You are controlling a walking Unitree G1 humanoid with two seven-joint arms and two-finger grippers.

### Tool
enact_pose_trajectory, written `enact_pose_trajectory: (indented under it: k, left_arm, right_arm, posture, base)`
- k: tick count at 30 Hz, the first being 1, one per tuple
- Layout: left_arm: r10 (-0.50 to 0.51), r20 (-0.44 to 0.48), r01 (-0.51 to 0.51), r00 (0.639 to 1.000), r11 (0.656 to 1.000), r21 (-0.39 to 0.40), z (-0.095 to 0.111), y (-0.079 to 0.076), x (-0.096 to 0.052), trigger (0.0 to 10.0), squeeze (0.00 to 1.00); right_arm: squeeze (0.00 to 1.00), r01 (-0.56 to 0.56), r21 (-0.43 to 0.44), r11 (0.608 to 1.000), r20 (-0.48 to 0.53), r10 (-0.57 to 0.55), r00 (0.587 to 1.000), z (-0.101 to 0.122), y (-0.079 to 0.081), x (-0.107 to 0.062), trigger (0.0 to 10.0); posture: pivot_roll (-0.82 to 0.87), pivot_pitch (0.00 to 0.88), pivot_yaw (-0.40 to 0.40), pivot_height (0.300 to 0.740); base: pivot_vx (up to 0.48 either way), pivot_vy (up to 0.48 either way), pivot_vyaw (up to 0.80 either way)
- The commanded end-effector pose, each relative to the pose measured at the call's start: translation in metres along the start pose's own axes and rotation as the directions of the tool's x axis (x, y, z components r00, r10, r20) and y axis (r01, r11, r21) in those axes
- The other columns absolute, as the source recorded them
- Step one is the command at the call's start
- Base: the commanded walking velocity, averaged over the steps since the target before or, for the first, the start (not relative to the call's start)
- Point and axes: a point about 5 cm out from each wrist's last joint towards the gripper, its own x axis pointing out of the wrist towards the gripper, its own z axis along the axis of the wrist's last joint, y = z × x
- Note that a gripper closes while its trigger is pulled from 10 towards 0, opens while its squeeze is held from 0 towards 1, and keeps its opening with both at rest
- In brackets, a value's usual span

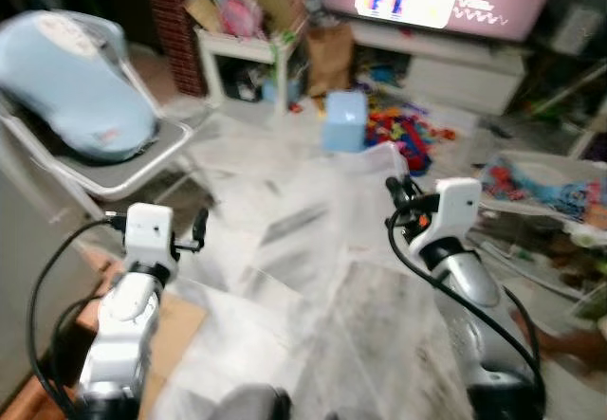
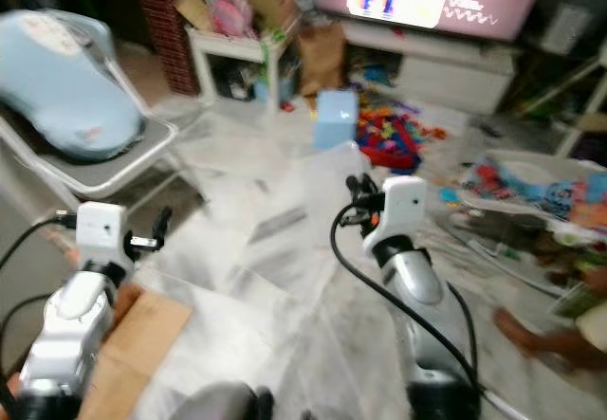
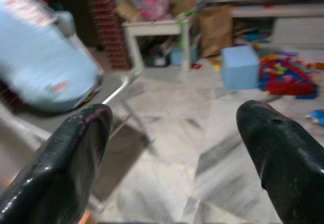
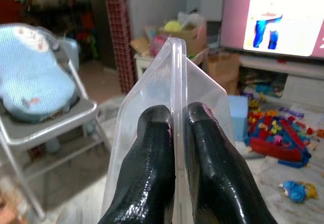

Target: Restocking fridge

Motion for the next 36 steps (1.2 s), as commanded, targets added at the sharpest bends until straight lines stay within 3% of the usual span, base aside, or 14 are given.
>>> enact_pose_trajectory:
  k: [1, 36]
  left_arm:
    - [0.021, -0.023, -0.021, 1.000, 1.000, 0.009, -0.005, 0.005, -0.001, 10.0, 0.00]
    - [0.028, 0.004, -0.028, 1.000, 1.000, 0.010, 0.000, 0.000, 0.009, 10.0, 0.00]
  right_arm:
    - [0.00, -0.002, 0.003, 1.000, 0.021, 0.002, 1.000, 0.003, 0.000, 0.001, 10.0]
    - [0.00, -0.047, 0.003, 0.999, 0.020, 0.047, 0.999, 0.001, 0.007, 0.005, 10.0]
  posture:
    - [0.09, 0.000, -0.031, 0.740]
    - [0.09, 0.000, -0.034, 0.740]
  base:
    - [0.000, 0.480, 0.80]
    - [0.000, 0.478, 0.76]
